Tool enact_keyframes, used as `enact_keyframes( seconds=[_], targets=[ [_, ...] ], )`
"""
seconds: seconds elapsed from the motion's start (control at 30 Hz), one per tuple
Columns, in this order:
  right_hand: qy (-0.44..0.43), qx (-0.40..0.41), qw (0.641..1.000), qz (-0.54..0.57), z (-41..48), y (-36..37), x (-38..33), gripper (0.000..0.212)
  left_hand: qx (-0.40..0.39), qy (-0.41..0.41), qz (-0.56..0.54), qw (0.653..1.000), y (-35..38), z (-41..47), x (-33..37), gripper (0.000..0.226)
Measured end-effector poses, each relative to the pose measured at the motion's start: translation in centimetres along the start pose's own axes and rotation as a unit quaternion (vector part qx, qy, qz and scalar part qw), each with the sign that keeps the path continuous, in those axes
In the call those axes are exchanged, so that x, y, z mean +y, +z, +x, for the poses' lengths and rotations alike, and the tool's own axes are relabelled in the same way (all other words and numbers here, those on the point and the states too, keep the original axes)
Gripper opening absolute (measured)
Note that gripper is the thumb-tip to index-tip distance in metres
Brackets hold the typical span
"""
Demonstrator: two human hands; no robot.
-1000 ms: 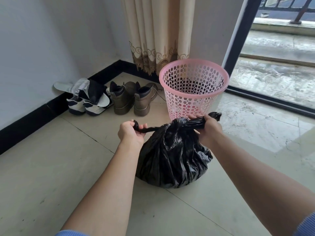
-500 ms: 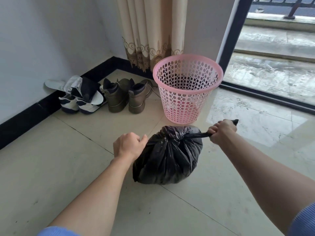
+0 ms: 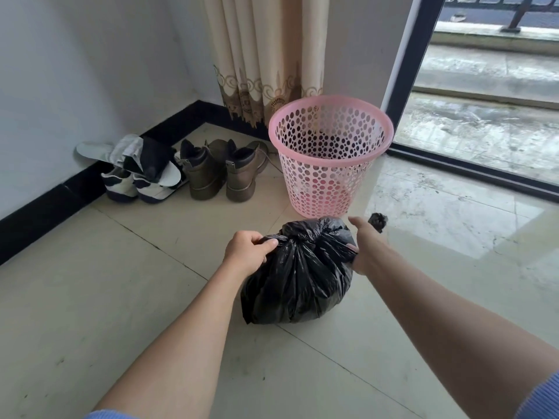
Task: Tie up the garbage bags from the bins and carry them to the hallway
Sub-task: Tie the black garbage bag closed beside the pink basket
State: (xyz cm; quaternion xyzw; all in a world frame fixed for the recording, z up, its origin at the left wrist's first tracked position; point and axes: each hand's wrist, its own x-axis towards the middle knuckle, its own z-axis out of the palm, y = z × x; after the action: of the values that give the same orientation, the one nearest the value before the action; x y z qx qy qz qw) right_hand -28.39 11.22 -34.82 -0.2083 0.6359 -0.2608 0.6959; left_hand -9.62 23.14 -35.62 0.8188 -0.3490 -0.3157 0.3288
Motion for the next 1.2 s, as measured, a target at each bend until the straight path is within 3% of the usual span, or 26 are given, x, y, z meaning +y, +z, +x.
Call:
enact_keyframes(
  seconds=[0.07,0.13,0.23,0.3,0.33,0.37,0.4,0.43,0.47,0.5,0.53,0.6,0.63,0.67,0.73,0.83,0.97,1.0,1.1,1.13,1.2],
  targets=[
    [0.023,0.040,0.996,0.078,-0.1,0.6,0.0,0.054,0.020,-0.006,-0.006,1.000,0.1,0.1,-0.1,0.034],
    [0.051,0.049,0.991,0.118,-0.3,0.8,0.1,0.056,0.024,-0.011,-0.013,1.000,0.1,-0.1,-0.3,0.031],
    [0.017,-0.048,0.991,0.127,-0.4,2.0,0.2,0.054,0.010,-0.012,-0.023,1.000,0.2,-0.4,-0.3,0.027],
    [-0.078,-0.078,0.994,0.026,-0.3,2.9,0.8,0.047,0.003,-0.014,-0.023,1.000,0.1,-0.5,-0.1,0.027],
    [-0.148,-0.056,0.984,-0.085,-0.2,3.1,1.4,0.041,0.001,-0.013,-0.022,1.000,0.1,-0.5,0.1,0.027],
    [-0.231,-0.013,0.947,-0.222,-0.2,3.1,2.1,0.035,-0.002,-0.013,-0.021,1.000,-0.1,-0.5,0.2,0.027],
    [-0.322,0.039,0.879,-0.349,-0.2,2.8,2.7,0.031,-0.007,-0.015,-0.021,1.000,-0.2,-0.6,0.3,0.027],
    [-0.414,0.074,0.796,-0.435,-0.5,2.5,3.1,0.032,-0.012,-0.016,-0.021,1.000,-0.3,-0.6,0.3,0.027],
    [-0.495,0.080,0.736,-0.455,-1.0,2.5,3.3,0.032,-0.017,-0.016,-0.022,0.999,-0.3,-0.6,0.2,0.030],
    [-0.551,0.054,0.711,-0.433,-1.5,2.8,3.5,0.030,-0.020,-0.015,-0.021,0.999,-0.3,-0.7,0.2,0.032],
    [-0.569,0.012,0.727,-0.384,-2.5,3.4,3.2,0.026,-0.020,-0.012,-0.014,1.000,-0.3,-0.7,0.1,0.034],
    [-0.491,-0.105,0.821,-0.271,-3.4,4.9,2.1,0.029,-0.023,0.001,0.014,1.000,-0.3,-0.7,0.2,0.034],
    [-0.440,-0.145,0.852,-0.244,-3.3,5.4,1.7,0.032,-0.029,0.005,0.029,0.999,-0.5,-0.7,0.3,0.034],
    [-0.411,-0.151,0.858,-0.268,-2.7,5.5,1.2,0.034,-0.035,0.002,0.037,0.999,-0.8,-0.7,0.3,0.034],
    [-0.397,-0.102,0.833,-0.372,-0.5,4.8,0.4,0.034,-0.054,-0.027,0.004,0.998,-1.5,-0.8,0.1,0.030],
    [-0.359,-0.048,0.777,-0.515,1.7,3.4,-0.1,0.029,-0.074,-0.061,-0.134,0.986,-2.7,-0.8,0.0,0.022],
    [-0.326,-0.019,0.620,-0.714,0.4,3.3,0.5,0.037,-0.030,-0.019,-0.206,0.978,-4.3,-0.6,2.6,0.016],
    [-0.310,-0.034,0.603,-0.734,-0.1,3.4,0.5,0.044,-0.017,0.001,-0.218,0.976,-4.8,-0.4,3.5,0.017],
    [-0.211,-0.147,0.647,-0.717,-1.9,3.7,0.1,0.070,-0.009,0.054,-0.247,0.968,-5.9,-0.3,6.1,0.017],
    [-0.196,-0.162,0.634,-0.730,-2.6,3.9,0.1,0.079,-0.016,0.070,-0.256,0.964,-6.1,-0.5,6.8,0.016],
    [-0.241,-0.122,0.574,-0.773,-3.6,4.2,0.6,0.088,-0.044,0.091,-0.285,0.953,-6.1,-1.0,7.9,0.013]
  ],
)
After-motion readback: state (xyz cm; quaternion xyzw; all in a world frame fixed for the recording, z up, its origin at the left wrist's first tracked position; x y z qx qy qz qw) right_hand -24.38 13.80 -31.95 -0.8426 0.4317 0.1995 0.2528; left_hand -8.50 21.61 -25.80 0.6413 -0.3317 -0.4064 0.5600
